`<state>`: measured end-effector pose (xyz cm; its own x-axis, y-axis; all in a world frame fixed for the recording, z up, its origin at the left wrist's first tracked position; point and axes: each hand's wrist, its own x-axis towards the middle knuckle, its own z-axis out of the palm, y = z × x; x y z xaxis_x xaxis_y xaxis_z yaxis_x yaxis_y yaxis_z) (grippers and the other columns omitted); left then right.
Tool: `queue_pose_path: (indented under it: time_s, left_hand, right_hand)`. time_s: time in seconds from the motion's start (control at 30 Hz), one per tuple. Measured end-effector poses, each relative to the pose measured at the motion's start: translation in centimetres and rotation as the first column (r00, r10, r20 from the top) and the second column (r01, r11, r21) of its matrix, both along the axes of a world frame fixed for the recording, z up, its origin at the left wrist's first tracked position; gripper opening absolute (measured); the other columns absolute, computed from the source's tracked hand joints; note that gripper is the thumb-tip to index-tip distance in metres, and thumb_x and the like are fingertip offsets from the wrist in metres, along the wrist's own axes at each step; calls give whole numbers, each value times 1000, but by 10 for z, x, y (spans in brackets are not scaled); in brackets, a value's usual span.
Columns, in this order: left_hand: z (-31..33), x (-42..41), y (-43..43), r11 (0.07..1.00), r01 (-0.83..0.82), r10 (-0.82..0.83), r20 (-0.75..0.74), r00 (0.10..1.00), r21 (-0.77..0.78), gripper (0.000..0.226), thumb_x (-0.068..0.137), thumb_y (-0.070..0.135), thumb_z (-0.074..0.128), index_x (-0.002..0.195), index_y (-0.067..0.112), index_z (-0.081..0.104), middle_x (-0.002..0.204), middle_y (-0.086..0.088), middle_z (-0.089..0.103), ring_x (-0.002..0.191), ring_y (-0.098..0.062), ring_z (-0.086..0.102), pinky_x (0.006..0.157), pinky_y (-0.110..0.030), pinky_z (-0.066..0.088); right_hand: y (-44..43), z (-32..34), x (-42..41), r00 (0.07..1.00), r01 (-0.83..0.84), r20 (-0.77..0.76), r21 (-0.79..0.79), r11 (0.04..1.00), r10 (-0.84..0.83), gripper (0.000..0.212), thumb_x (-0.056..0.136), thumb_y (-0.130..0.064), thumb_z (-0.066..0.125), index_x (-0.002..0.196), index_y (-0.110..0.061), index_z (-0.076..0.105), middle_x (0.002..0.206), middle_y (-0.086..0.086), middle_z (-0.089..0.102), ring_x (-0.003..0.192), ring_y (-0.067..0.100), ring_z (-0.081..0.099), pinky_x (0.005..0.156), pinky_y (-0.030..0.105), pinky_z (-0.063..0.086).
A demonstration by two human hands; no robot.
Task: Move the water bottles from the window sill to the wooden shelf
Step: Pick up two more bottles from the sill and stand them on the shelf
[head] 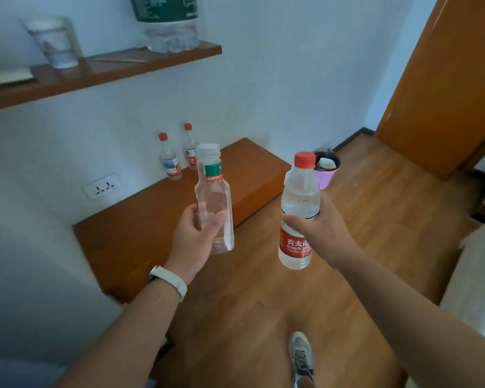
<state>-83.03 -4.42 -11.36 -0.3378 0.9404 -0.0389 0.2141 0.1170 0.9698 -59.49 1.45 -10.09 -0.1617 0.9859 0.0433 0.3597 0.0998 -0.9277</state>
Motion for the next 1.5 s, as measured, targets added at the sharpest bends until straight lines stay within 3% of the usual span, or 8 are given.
queue_pose_path:
  time_s: [0.23,0.37,0.47,0.73,0.97,1.1,1.27,1.5]
  left_hand:
    - [6,44,103,991,-129,130,-45,991,20,39,89,49,60,124,35,47,110,18,60,96,-6,62,63,-14,46]
    - [15,81,172,991,-132,132,-66,989,-5,46,89,51,60,129,35,46,114,18,61,98,-5,62,61,-12,46]
    - [20,106,216,991,-133,135,-88,987,28,45,89,50,60,129,35,47,114,19,61,96,-2,62,57,-8,46]
    - [28,125,295,992,-117,119,-57,991,43,49,89,48,62,132,33,47,115,16,62,101,-6,63,68,-15,49]
    - [6,100,357,988,-155,155,-21,988,25,47,87,41,67,130,30,49,111,13,65,96,-6,66,64,-17,53]
    - [-13,73,405,988,-153,153,-8,988,13,48,87,44,66,131,31,50,114,12,65,96,-7,67,65,-17,53]
    - [-33,28,467,981,-188,190,36,981,-48,53,85,48,67,131,31,47,119,10,63,104,-12,64,84,-32,57]
    - [-51,-31,518,979,-174,179,35,983,-106,45,82,41,72,116,26,47,110,9,63,98,-8,64,73,-20,52]
  right_hand:
    - [119,-6,28,995,-66,-81,-22,998,64,57,78,-37,77,125,-33,46,112,-10,62,102,13,62,87,35,52]
    - [186,-6,62,989,-110,-101,-52,993,105,59,77,-38,77,127,-34,45,111,-12,61,99,12,62,75,23,49]
    - [233,-3,87,990,-123,-83,-57,991,119,61,75,-41,77,127,-35,45,112,-10,61,102,16,62,84,33,52]
    - [318,3,114,994,-99,-51,-50,994,97,61,75,-43,77,126,-37,44,110,-14,61,98,12,61,78,29,49]
    - [380,-7,88,990,-142,-37,-84,986,139,57,76,-39,78,123,-34,47,107,-12,63,95,13,64,77,29,51]
    - [424,-17,59,987,-160,11,-107,981,162,56,76,-39,79,121,-35,46,104,-15,62,91,9,64,66,18,45]
    - [484,-25,10,975,-195,84,-134,972,207,59,76,-39,78,124,-34,44,109,-11,60,98,12,61,83,33,52]
    - [552,-30,-59,975,-197,81,-107,975,206,58,79,-34,77,125,-35,43,110,-13,58,95,7,58,81,30,46]
